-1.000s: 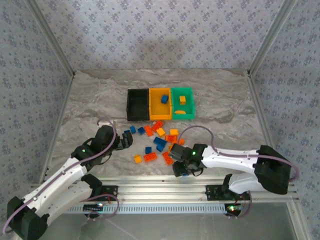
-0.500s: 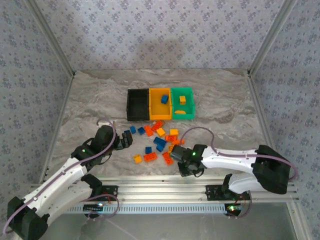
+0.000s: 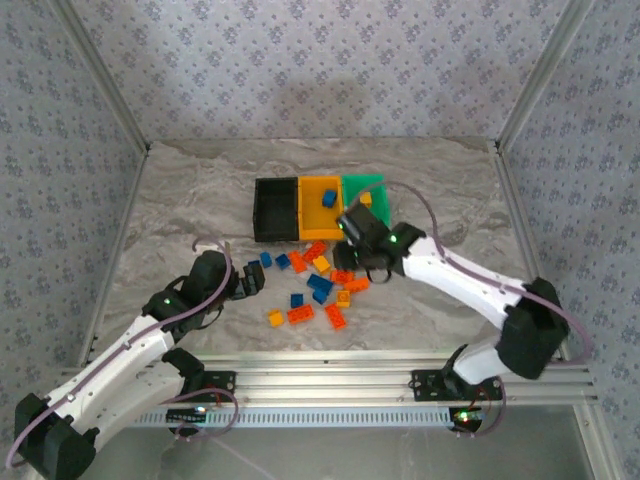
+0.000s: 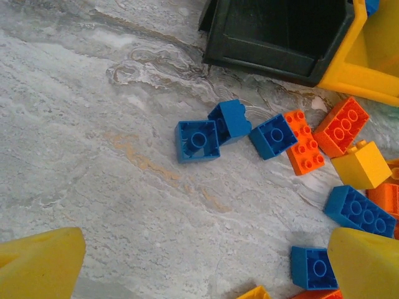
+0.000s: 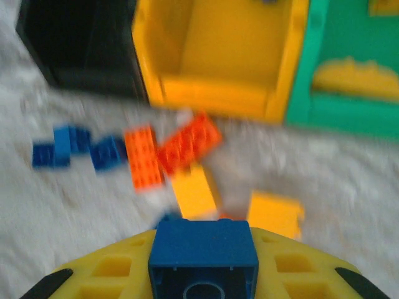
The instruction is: Sort the legos into containers by color
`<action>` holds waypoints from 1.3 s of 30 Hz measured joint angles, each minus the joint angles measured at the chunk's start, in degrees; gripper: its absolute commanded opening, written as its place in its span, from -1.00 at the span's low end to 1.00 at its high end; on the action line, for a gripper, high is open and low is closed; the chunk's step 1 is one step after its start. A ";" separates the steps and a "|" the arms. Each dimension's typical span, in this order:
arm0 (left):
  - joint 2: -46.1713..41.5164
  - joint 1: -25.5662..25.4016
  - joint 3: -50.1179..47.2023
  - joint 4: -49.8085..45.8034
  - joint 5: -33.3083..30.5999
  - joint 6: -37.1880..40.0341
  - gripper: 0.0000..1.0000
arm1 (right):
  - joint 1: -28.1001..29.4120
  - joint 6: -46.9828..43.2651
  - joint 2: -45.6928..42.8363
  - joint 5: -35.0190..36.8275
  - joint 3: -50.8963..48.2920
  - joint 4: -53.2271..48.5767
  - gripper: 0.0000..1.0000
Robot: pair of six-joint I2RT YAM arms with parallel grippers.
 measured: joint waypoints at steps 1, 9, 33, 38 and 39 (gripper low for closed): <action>0.07 0.20 0.00 -0.07 -0.09 -0.13 0.99 | -0.76 -0.42 2.60 0.13 2.58 0.81 -0.33; 0.52 0.28 0.00 -0.35 -0.24 -0.15 0.99 | -5.20 -1.86 22.62 2.14 21.49 2.71 -0.03; 18.56 -5.75 2.54 4.00 14.43 5.44 0.75 | -4.17 0.24 5.20 2.03 -3.26 11.89 0.45; 22.16 -9.60 2.45 5.14 16.92 4.81 0.57 | -4.37 1.31 3.91 1.97 -9.70 12.92 0.45; 22.93 -9.90 2.29 5.62 17.35 4.52 0.55 | -4.44 1.33 3.67 1.97 -10.43 12.96 0.45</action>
